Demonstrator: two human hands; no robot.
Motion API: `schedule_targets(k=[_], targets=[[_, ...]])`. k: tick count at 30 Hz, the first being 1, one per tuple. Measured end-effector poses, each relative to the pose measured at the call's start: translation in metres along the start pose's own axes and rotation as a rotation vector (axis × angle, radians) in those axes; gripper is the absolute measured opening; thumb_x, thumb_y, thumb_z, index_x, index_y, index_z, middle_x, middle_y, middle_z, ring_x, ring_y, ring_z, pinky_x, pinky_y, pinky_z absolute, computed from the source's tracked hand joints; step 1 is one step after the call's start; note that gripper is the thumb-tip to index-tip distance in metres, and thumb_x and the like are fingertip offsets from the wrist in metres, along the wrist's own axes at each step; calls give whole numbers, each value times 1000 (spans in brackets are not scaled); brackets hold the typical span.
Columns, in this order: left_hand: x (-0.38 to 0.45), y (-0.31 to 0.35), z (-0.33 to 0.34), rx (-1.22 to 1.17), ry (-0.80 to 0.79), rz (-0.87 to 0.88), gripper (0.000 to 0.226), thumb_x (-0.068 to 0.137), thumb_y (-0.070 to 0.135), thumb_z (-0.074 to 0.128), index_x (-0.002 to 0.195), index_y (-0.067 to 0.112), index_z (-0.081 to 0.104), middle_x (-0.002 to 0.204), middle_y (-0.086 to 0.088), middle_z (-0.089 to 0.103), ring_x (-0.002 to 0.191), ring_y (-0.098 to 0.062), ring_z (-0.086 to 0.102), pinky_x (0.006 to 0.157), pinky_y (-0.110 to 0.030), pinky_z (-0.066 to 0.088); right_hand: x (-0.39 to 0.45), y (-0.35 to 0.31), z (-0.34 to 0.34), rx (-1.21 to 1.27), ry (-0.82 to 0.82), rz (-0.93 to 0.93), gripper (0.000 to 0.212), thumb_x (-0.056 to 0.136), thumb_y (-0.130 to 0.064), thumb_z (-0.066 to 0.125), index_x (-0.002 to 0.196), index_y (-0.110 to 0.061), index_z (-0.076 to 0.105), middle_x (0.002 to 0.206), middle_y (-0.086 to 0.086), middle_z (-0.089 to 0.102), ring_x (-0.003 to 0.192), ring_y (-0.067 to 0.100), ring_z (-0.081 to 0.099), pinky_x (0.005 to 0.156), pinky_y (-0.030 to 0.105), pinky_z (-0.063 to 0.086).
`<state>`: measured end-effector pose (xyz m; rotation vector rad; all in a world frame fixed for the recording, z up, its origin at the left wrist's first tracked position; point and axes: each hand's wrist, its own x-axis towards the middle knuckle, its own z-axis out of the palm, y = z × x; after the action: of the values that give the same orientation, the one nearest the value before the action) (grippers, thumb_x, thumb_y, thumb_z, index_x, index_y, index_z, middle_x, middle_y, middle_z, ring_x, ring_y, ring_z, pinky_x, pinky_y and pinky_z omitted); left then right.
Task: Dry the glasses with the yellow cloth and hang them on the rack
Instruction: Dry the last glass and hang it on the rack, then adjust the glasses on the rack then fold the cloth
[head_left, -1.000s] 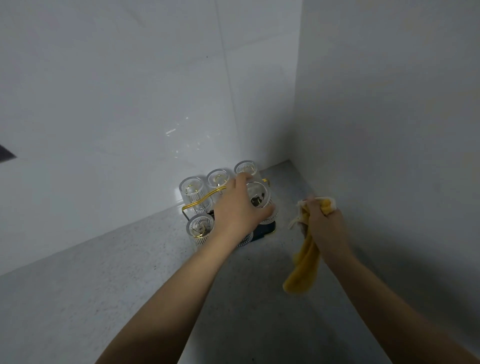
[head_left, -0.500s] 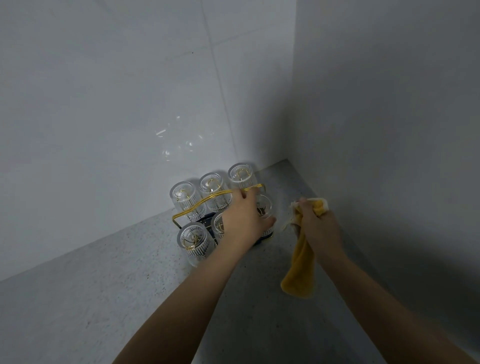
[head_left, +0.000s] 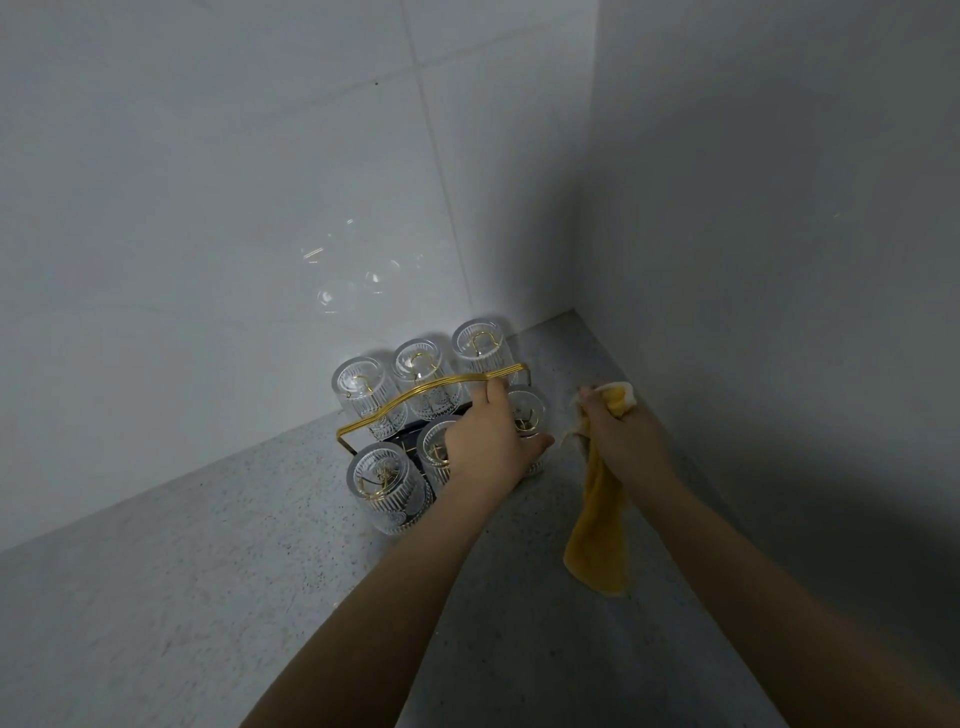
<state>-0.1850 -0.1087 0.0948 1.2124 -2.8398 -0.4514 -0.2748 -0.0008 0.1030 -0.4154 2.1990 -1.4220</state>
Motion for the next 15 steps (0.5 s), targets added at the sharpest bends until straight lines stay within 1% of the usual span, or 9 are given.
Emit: schedule_targets(k=[2, 4, 7, 8, 10, 11, 12, 13, 15], targets=[[2, -1, 2, 5, -7, 14, 82, 77, 58, 69, 138, 14, 37, 139, -5, 46, 118, -25, 55, 79, -38, 50, 5, -1, 0, -17, -40, -58, 23, 94, -31, 48, 111, -20, 61, 71, -3, 56, 57, 4, 49, 43, 6, 38], [1, -5, -1, -30, -15, 35, 80, 77, 57, 69, 138, 14, 39, 139, -4, 45, 121, -24, 53, 82, -39, 50, 13, -5, 1, -52, -107, -101, 26, 93, -31, 51, 117, -25, 58, 76, -8, 59, 60, 0, 53, 44, 3, 39], [1, -13, -10, -139, 39, 54, 71, 79, 51, 71, 135, 16, 45, 136, -3, 48, 117, -22, 55, 82, -37, 50, 23, -16, 3, -112, -238, -133, 34, 93, -30, 52, 127, -25, 54, 100, -6, 61, 73, -3, 55, 47, 1, 40], [0, -17, -15, -174, 85, 75, 63, 81, 49, 70, 131, 16, 51, 132, -3, 52, 113, -22, 57, 81, -36, 50, 26, -19, 3, -108, -270, -139, 35, 93, -28, 53, 128, -23, 53, 106, -2, 61, 80, 2, 58, 47, 0, 40], [0, -28, -22, -189, 279, 163, 39, 87, 40, 63, 116, 12, 64, 115, -7, 63, 101, -28, 61, 79, -36, 49, 34, -25, 5, -127, -293, -169, 34, 93, -24, 54, 127, -20, 55, 115, 7, 62, 87, 13, 61, 48, -2, 39], [3, -36, -23, -144, 384, 187, 32, 89, 34, 59, 109, 11, 68, 107, -9, 65, 97, -31, 61, 80, -37, 48, 38, -29, 7, -144, -304, -186, 34, 92, -22, 54, 127, -19, 55, 120, 9, 61, 88, 11, 59, 49, -3, 38], [8, -45, -25, -96, 440, 183, 28, 90, 29, 58, 107, 10, 69, 104, -10, 66, 98, -34, 59, 83, -39, 44, 42, -31, 9, -162, -324, -201, 35, 92, -22, 55, 127, -20, 56, 124, 7, 60, 88, 7, 56, 51, -1, 40], [12, -53, -28, -71, 421, 145, 27, 91, 27, 59, 110, 11, 70, 107, -9, 65, 103, -34, 56, 88, -40, 37, 45, -34, 12, -193, -352, -214, 35, 91, -22, 56, 127, -22, 56, 125, 5, 60, 85, 4, 54, 52, 3, 41], [18, -68, -32, -117, 281, 70, 28, 92, 27, 62, 117, 17, 69, 114, -4, 66, 111, -28, 52, 97, -37, 26, 51, -37, 17, -288, -391, -247, 32, 90, -26, 58, 122, -25, 59, 116, 2, 65, 69, -3, 52, 51, 9, 40]])
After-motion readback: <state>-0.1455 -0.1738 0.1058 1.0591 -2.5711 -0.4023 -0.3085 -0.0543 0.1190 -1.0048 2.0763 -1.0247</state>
